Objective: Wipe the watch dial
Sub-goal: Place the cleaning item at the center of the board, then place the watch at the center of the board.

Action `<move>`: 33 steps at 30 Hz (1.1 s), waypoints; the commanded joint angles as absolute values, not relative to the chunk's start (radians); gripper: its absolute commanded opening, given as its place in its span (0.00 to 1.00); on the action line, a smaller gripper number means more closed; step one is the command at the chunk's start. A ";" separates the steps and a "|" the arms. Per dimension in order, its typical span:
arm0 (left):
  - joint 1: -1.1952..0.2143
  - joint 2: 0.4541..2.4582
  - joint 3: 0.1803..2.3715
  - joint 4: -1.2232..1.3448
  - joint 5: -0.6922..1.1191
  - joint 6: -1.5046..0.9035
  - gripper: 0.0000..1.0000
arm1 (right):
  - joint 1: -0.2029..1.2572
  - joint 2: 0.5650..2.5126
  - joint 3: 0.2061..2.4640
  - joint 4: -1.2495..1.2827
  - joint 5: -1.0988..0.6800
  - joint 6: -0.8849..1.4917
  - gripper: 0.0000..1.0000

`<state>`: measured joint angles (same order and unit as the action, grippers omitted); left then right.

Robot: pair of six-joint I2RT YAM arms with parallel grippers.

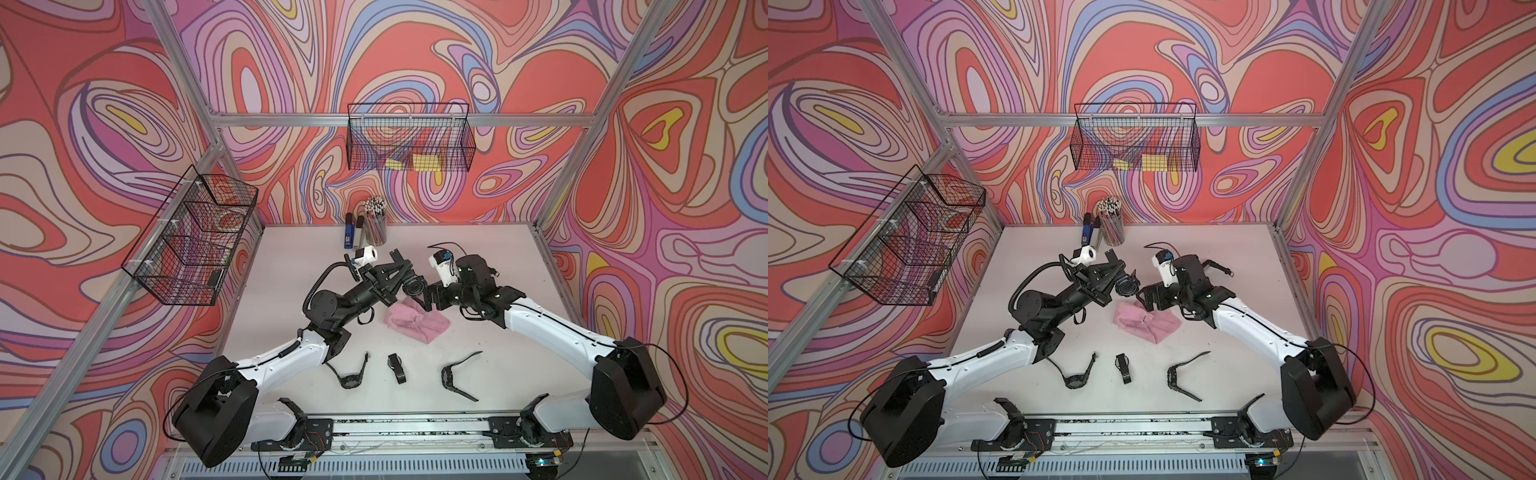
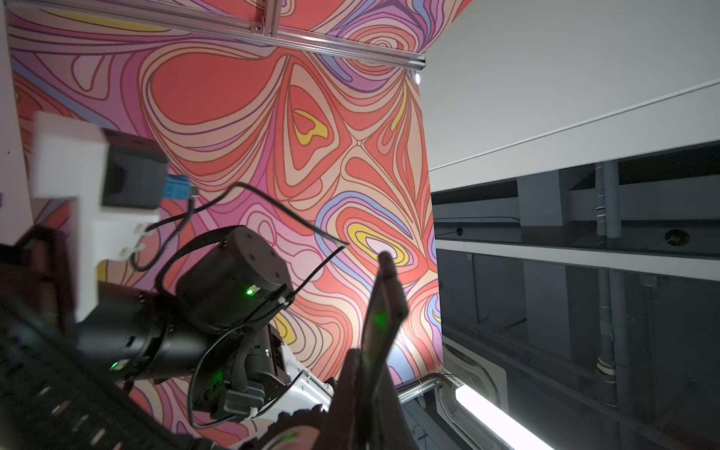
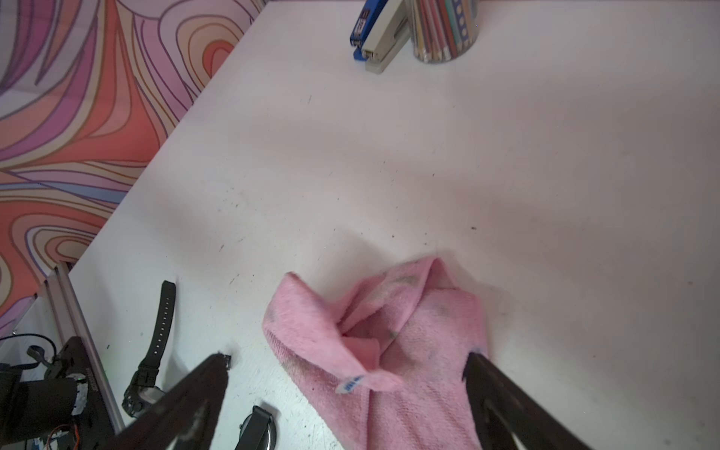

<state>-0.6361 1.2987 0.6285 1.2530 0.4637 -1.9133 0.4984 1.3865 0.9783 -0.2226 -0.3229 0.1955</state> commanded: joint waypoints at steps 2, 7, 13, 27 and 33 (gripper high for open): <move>-0.631 1.321 0.566 1.318 0.416 -2.016 0.00 | 0.472 1.297 1.011 -0.262 -0.436 0.122 0.98; -0.632 1.321 0.535 1.321 0.391 -2.046 0.00 | 0.470 1.186 1.027 -0.336 -0.537 0.000 0.98; -0.632 1.326 0.525 1.318 0.360 -2.077 0.00 | 0.462 1.091 1.089 -0.483 -0.649 -0.124 0.98; -0.624 1.374 0.611 1.320 0.490 -1.917 0.00 | 0.373 1.274 1.203 -0.299 -1.102 0.230 0.56; -0.624 1.418 0.723 1.317 0.577 -1.825 0.00 | 0.372 1.285 1.189 -0.278 -1.135 0.285 0.48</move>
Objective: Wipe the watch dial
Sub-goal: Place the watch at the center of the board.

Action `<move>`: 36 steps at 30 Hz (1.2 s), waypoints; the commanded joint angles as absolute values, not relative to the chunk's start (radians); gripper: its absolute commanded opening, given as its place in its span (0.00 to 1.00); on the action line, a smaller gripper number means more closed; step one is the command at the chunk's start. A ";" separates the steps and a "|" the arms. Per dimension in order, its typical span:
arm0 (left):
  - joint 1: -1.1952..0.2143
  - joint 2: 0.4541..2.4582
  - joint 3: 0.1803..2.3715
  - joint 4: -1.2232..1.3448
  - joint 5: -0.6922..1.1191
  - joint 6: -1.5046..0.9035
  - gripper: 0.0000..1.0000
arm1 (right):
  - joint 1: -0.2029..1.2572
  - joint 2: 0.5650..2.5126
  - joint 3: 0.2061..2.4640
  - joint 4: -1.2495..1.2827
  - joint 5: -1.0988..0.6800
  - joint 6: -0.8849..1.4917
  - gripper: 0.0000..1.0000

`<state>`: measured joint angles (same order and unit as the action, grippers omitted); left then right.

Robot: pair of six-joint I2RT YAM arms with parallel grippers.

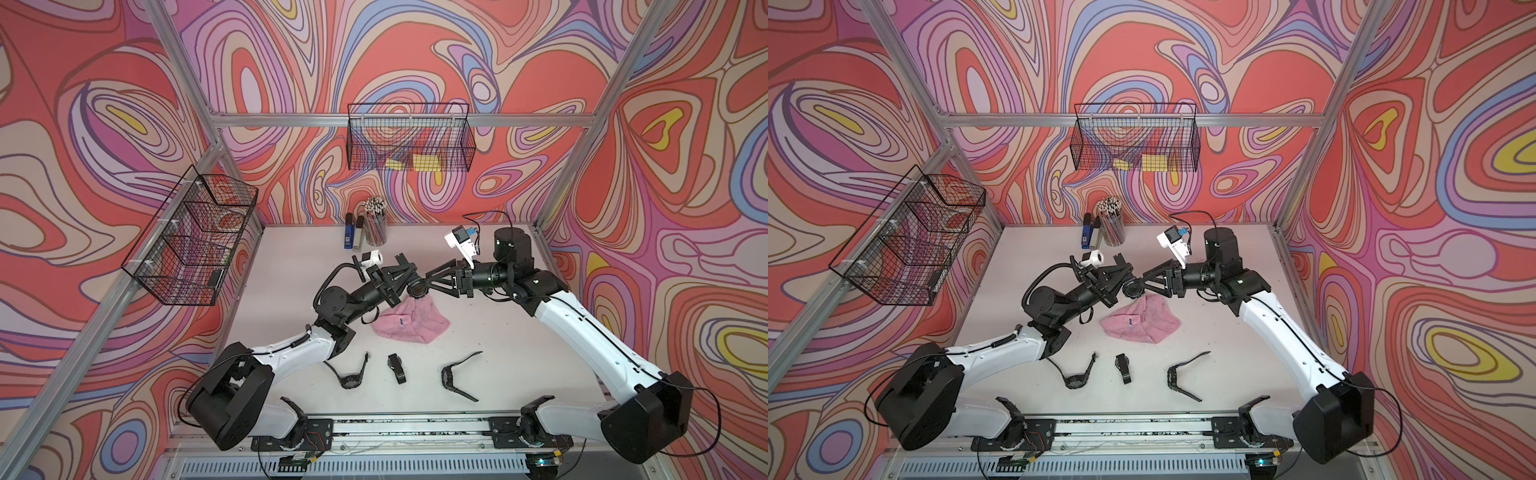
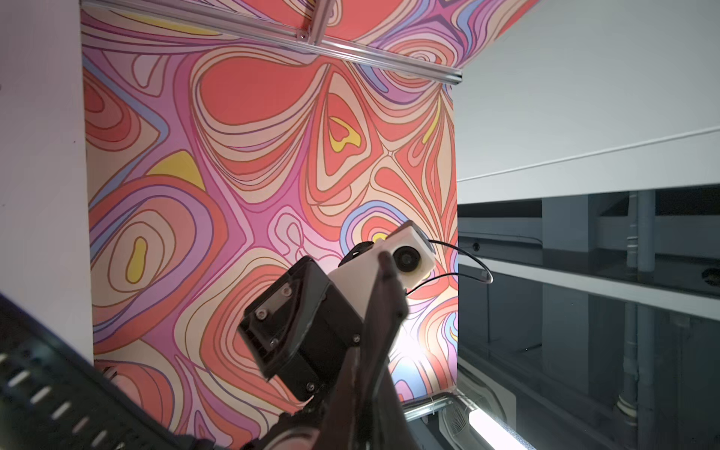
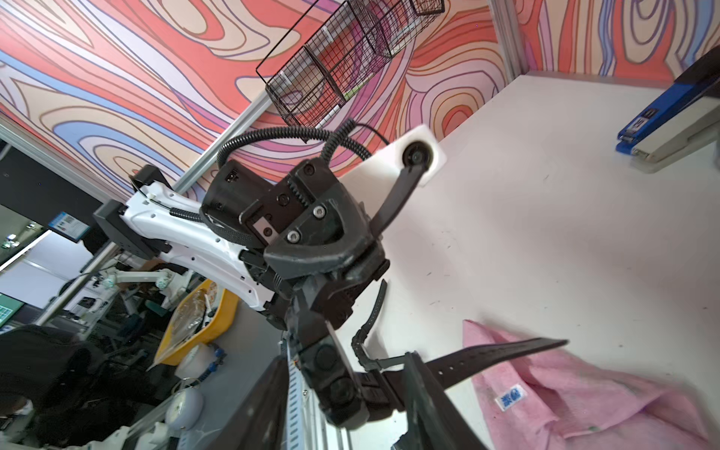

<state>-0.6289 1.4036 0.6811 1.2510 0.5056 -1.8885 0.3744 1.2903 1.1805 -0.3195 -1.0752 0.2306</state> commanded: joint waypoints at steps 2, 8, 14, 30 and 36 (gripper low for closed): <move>-0.624 1.426 0.737 1.317 0.593 -1.807 0.00 | 0.372 1.274 1.183 -0.254 -1.141 0.304 0.47; -0.624 1.430 0.764 1.298 0.640 -1.760 0.00 | 0.372 1.281 1.198 -0.266 -1.162 0.305 0.42; -0.614 1.443 0.763 1.322 0.593 -1.866 0.00 | 0.372 1.284 1.233 -0.493 -1.141 0.074 0.51; -0.641 1.447 0.800 1.320 0.556 -2.024 0.00 | 0.388 1.139 0.935 -0.115 -0.970 -0.291 0.74; -0.644 1.442 0.798 1.319 0.558 -2.029 0.00 | 0.388 1.082 0.886 -0.062 -0.885 -0.368 0.79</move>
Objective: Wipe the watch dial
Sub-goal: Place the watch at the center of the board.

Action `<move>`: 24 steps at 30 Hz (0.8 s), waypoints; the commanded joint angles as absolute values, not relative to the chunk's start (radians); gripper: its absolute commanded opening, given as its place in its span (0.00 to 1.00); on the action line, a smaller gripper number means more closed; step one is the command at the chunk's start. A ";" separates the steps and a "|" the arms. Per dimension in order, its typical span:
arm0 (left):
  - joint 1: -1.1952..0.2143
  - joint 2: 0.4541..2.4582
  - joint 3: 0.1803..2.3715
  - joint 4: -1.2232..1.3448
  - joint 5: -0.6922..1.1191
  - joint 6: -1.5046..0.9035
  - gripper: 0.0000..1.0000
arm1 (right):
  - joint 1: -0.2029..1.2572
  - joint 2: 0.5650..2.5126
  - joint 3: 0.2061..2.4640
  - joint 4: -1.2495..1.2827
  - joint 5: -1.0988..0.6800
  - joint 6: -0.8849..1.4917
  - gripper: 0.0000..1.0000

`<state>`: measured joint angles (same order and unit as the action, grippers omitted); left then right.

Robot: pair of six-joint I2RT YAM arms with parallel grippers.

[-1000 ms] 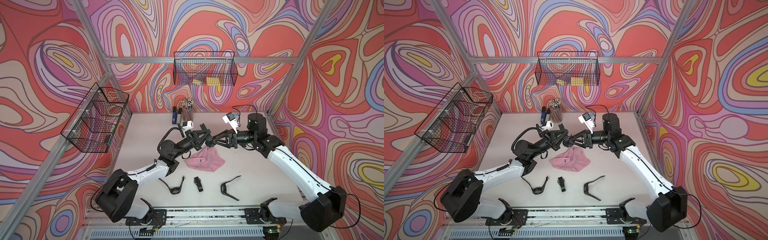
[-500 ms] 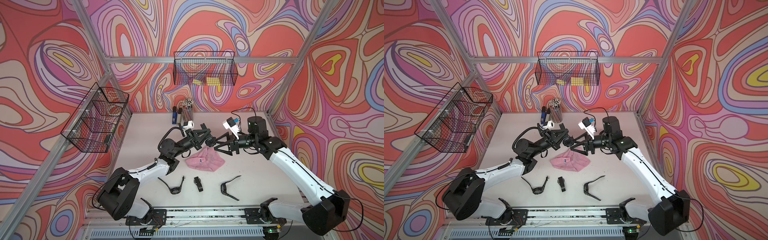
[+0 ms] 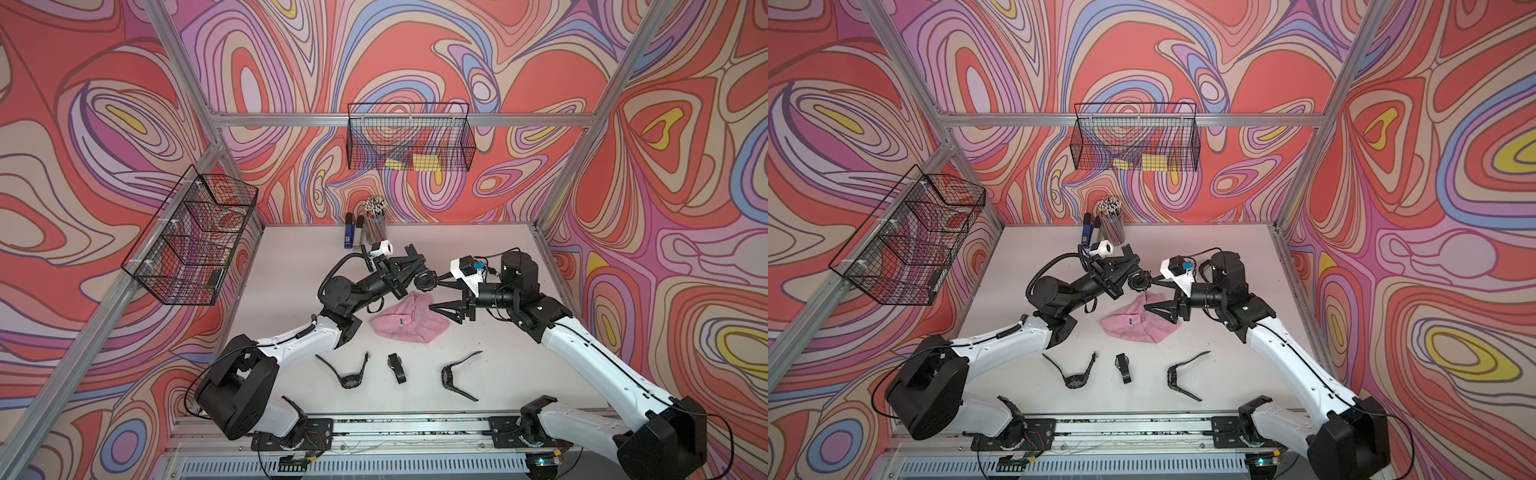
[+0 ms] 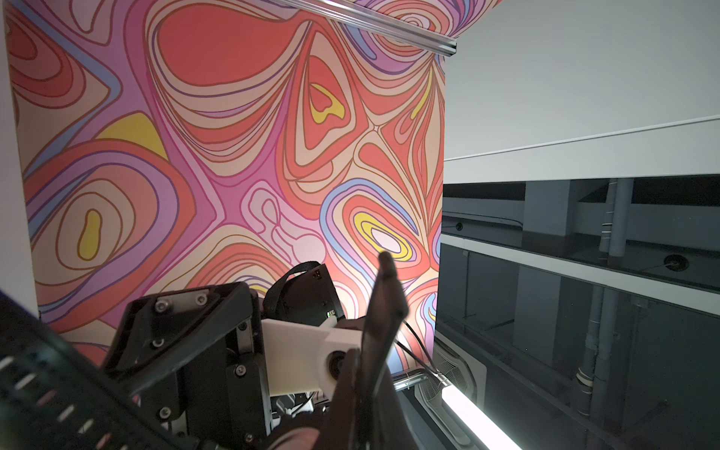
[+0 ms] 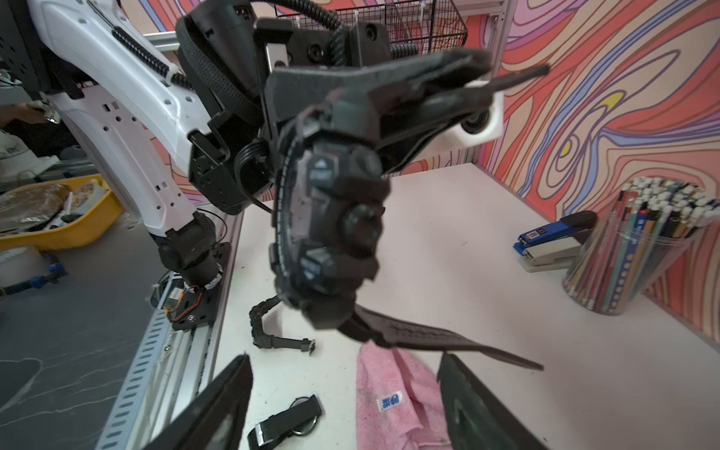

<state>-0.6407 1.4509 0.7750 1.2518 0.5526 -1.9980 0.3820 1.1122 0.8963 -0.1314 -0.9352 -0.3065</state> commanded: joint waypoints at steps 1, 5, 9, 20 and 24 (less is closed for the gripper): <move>-0.644 1.442 0.798 1.319 0.560 -2.029 0.00 | 0.388 1.081 0.888 -0.059 -0.887 -0.371 0.80; -0.644 1.445 0.790 1.321 0.560 -2.034 0.00 | 0.388 1.061 0.884 -0.063 -0.804 -0.391 0.80; -0.645 1.446 0.793 1.319 0.555 -2.029 0.00 | 0.391 1.077 0.894 -0.036 -0.885 -0.358 0.79; -0.671 1.456 0.800 1.321 0.531 -2.020 0.00 | 0.465 1.143 0.933 -0.051 -0.896 -0.373 0.48; -0.671 1.446 0.785 1.321 0.520 -2.022 0.00 | 0.465 1.118 0.911 -0.048 -0.866 -0.371 0.15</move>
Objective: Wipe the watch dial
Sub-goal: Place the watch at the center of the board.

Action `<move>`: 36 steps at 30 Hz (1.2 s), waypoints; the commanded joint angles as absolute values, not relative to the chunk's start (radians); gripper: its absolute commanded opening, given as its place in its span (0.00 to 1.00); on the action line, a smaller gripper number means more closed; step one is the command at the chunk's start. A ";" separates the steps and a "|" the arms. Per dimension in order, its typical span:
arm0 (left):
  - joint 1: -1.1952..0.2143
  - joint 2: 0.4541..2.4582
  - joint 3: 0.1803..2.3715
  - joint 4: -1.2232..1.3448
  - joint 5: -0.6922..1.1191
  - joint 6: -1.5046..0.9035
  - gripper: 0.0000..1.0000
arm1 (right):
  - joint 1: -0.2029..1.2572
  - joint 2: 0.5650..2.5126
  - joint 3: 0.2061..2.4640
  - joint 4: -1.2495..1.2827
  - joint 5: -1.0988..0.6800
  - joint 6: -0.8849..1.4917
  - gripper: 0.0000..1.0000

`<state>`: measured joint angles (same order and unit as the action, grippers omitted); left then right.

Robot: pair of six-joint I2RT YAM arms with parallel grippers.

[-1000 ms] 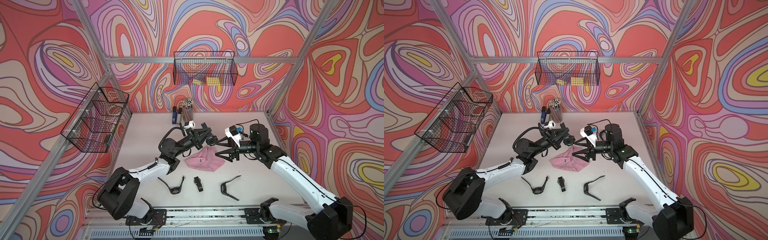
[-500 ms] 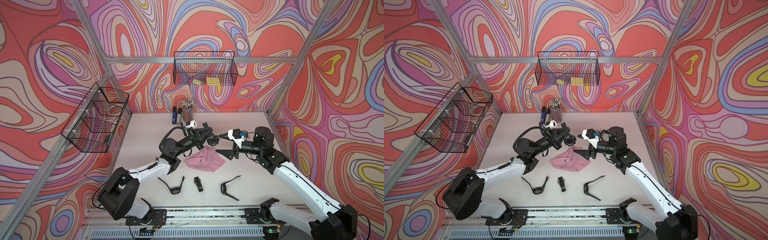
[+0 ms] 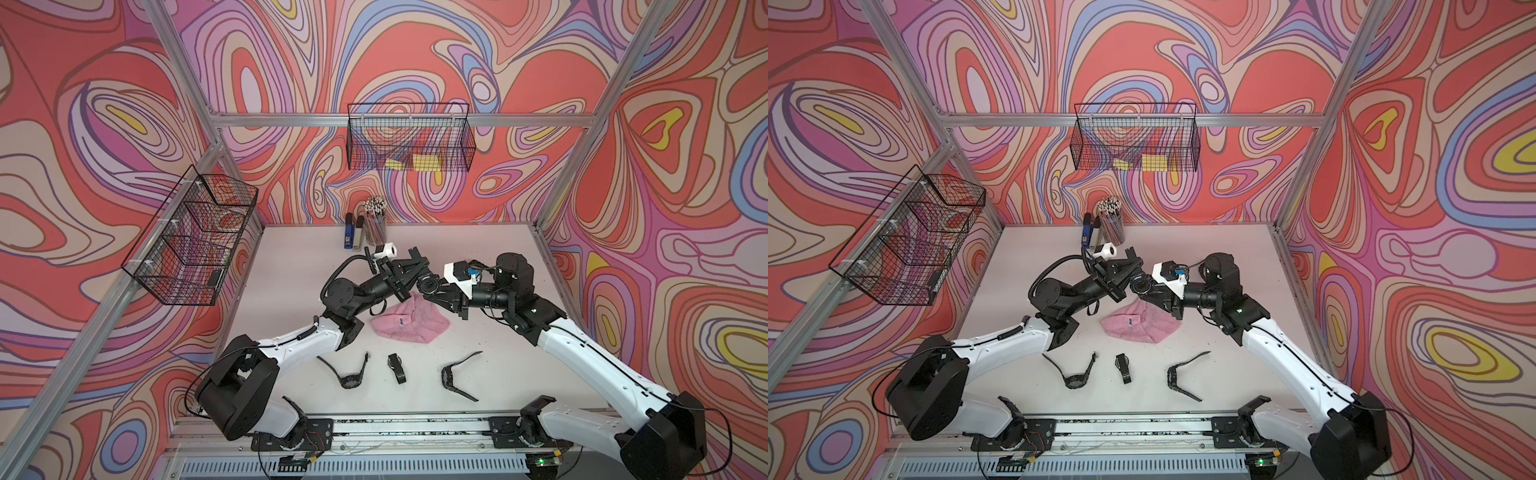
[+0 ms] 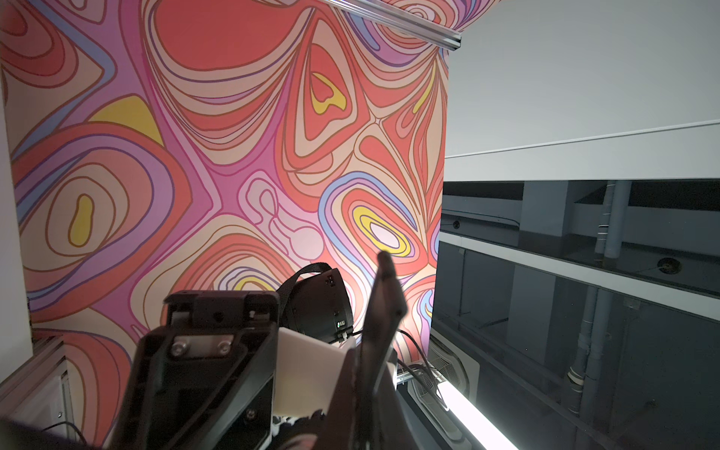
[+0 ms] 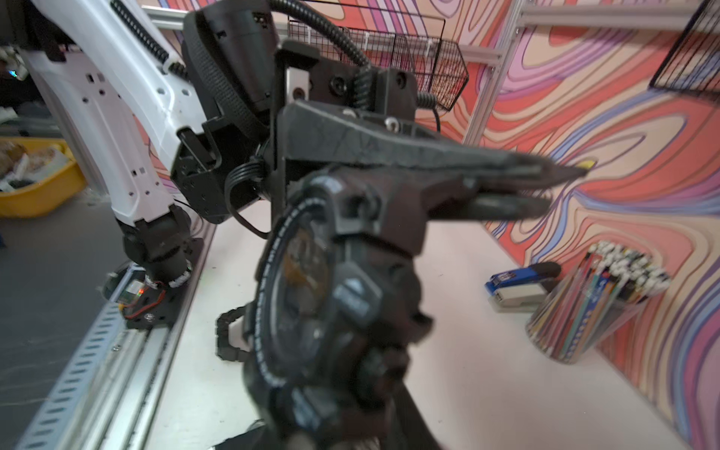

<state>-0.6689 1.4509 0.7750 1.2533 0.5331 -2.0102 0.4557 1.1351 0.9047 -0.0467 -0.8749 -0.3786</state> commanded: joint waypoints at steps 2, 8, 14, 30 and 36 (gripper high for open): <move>-0.670 1.439 0.779 1.321 0.516 -2.021 0.00 | 0.465 1.104 0.903 -0.050 -0.852 -0.371 0.07; -0.670 1.428 0.751 1.322 0.506 -2.020 0.05 | 0.464 1.095 0.915 -0.079 -0.856 -0.346 0.00; -0.643 1.376 0.656 1.322 0.455 -1.993 0.56 | 0.465 1.114 0.939 -0.147 -0.789 -0.274 0.00; -0.501 1.151 0.416 1.107 0.445 -1.769 0.65 | 0.336 1.407 1.124 -0.576 -0.174 0.149 0.00; -0.497 1.035 0.462 0.816 0.483 -1.586 0.65 | 0.245 1.508 1.201 -0.694 -0.098 0.177 0.00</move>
<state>-0.5034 1.0828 0.4198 0.9638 0.4465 -1.7161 0.2722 1.4738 1.1511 -0.6205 -0.1802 0.1322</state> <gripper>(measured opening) 0.653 0.053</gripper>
